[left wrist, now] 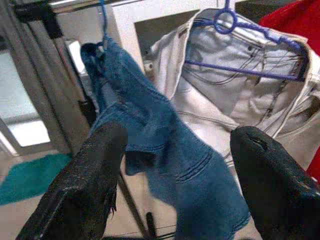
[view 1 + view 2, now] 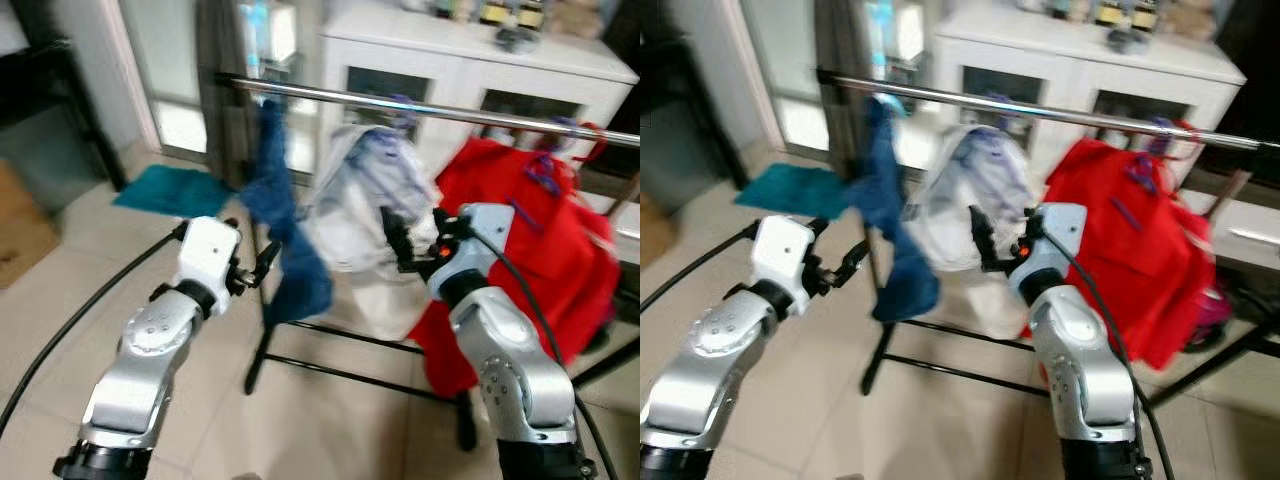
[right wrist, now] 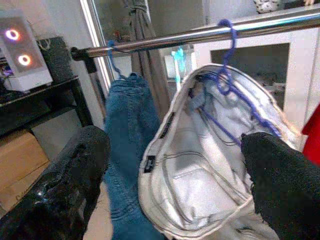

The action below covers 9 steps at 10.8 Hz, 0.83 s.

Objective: Hang hanger

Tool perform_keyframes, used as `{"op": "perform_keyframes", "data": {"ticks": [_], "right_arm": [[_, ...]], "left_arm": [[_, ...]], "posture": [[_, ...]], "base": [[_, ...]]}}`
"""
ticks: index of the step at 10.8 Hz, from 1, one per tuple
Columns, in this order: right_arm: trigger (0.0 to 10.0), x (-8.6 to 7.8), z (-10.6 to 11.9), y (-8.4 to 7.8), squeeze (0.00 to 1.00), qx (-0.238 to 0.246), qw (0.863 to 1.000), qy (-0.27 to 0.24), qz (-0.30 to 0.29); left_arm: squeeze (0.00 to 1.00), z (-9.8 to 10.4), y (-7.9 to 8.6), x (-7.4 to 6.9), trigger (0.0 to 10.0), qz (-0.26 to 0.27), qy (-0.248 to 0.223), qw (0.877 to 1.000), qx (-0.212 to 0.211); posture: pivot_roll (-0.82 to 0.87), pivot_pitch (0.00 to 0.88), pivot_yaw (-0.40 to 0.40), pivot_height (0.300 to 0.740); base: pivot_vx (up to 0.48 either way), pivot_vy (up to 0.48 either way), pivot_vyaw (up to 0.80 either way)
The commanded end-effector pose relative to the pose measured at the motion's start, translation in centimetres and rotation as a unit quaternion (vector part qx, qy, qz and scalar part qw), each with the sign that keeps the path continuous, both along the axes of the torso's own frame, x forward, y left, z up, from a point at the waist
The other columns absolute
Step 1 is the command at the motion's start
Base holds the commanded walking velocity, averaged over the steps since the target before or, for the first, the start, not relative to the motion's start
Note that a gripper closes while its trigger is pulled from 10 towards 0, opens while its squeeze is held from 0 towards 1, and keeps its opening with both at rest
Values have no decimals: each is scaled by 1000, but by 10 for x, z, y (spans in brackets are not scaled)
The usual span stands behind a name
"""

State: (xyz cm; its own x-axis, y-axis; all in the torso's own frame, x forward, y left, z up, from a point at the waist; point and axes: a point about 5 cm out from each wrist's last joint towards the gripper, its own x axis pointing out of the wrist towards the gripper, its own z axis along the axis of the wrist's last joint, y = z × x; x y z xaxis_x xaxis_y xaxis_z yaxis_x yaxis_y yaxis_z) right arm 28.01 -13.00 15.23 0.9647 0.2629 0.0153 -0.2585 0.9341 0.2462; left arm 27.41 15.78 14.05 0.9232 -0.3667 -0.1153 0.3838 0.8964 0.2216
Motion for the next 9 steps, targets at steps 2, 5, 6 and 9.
{"op": "perform_keyframes", "data": {"ticks": [2, 5, 6, 9], "right_arm": [[10000, 4, 4, -9, 1000, -2, 1000, -1, -16], [10000, 7, 5, -8, 1000, -6, 1000, -1, -16], [10000, 9, 5, -7, 1000, -7, 1000, -2, -17], [10000, 13, 6, -2, 1000, -3, 1000, -4, -5]], "left_arm": [[0, 1, -8, 1, 10000, -5, -3, 1000, -3], [0, 1, -9, 4, 10000, -4, -7, 1000, -2], [0, 1, -10, 5, 10000, -5, -8, 1000, -1], [773, -2, -11, 6, 10000, -7, 11, 1000, -21]], "posture": [[-53, 0, -15, 740], [-48, 0, -23, 740], [-47, 0, -24, 740], [-39, 0, -32, 740]], "base": [[0, -480, 0], [0, -480, 0], [0, -405, 0], [0, 0, 0]]}}
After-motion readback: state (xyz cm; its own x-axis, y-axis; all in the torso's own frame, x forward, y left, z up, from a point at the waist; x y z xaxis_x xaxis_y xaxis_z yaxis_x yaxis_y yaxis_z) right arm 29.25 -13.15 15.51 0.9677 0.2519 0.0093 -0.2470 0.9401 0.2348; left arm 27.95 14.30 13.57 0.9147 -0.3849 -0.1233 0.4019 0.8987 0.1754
